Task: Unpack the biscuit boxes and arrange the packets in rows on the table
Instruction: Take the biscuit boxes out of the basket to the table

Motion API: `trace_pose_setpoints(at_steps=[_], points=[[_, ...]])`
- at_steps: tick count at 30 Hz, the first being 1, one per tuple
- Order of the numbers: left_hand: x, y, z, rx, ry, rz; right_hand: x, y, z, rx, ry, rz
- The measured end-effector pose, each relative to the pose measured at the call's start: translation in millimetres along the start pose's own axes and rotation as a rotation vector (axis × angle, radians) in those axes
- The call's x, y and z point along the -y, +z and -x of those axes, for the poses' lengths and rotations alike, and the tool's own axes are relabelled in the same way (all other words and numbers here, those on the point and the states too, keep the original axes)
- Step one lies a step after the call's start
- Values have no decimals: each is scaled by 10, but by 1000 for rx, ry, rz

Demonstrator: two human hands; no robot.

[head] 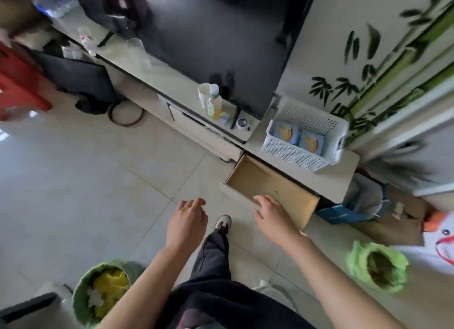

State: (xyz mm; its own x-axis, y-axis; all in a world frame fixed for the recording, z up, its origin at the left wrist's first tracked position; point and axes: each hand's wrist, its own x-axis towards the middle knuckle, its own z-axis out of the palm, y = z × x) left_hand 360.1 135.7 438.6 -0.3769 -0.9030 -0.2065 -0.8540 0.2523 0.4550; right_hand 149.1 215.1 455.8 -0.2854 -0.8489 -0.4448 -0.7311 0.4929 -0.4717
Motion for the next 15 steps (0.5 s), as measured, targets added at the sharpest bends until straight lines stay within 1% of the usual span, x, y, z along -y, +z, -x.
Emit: trace_pose_setpoints(at_steps=[3, 8, 13, 15], points=[[-199, 46, -378, 65, 80, -11, -153, -176, -97, -55, 92, -60], [-537, 157, -1007, 180, 207, -22, -393, -387, -293, -76, 239, -135], [-916, 375, -1538, 290, 318, -63, -654, -483, -477, -107, 381, -215], [-1030, 524, -1709, 339, 336, -76, -789, -487, -550, -129, 427, -249]])
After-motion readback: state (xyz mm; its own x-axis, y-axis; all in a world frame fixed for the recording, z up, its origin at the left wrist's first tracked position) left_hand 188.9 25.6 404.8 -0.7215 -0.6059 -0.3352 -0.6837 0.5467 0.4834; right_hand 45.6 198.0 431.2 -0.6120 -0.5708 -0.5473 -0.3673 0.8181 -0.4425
